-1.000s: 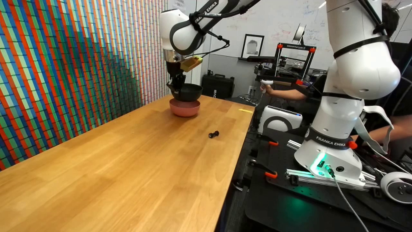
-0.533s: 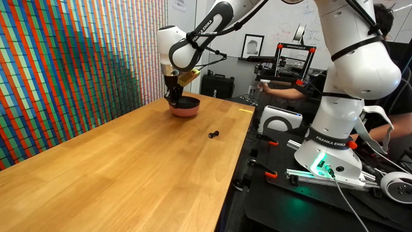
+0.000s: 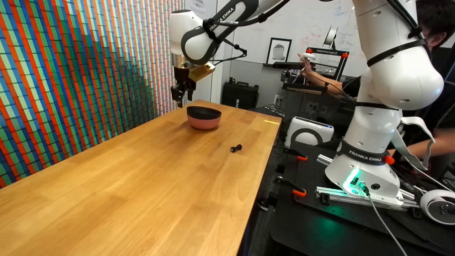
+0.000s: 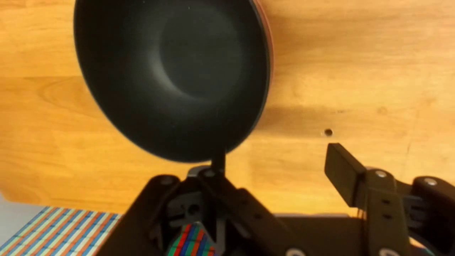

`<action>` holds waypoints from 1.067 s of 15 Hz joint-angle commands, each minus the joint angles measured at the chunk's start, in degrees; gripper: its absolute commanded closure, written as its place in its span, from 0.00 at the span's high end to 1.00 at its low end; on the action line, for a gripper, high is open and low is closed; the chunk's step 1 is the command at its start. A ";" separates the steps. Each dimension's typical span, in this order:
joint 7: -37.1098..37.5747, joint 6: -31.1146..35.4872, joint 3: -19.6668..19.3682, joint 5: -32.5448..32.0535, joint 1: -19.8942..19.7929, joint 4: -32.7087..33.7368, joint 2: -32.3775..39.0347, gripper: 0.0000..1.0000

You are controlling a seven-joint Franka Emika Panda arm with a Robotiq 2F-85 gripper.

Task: Put the black bowl in the pink bowl

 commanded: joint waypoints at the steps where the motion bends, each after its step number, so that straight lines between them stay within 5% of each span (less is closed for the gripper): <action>1: -6.72 -6.04 3.13 5.78 -1.88 2.94 -6.87 1.00; 6: -16.52 -23.54 5.24 15.08 -4.71 9.89 -12.06 1.00; 11: -17.66 -37.51 3.91 13.77 -6.10 13.52 -14.75 1.00; 12: -16.13 -33.37 4.20 13.42 -5.61 11.62 -14.31 1.00; 16: -16.58 -35.90 4.07 13.44 -6.08 12.20 -14.78 1.00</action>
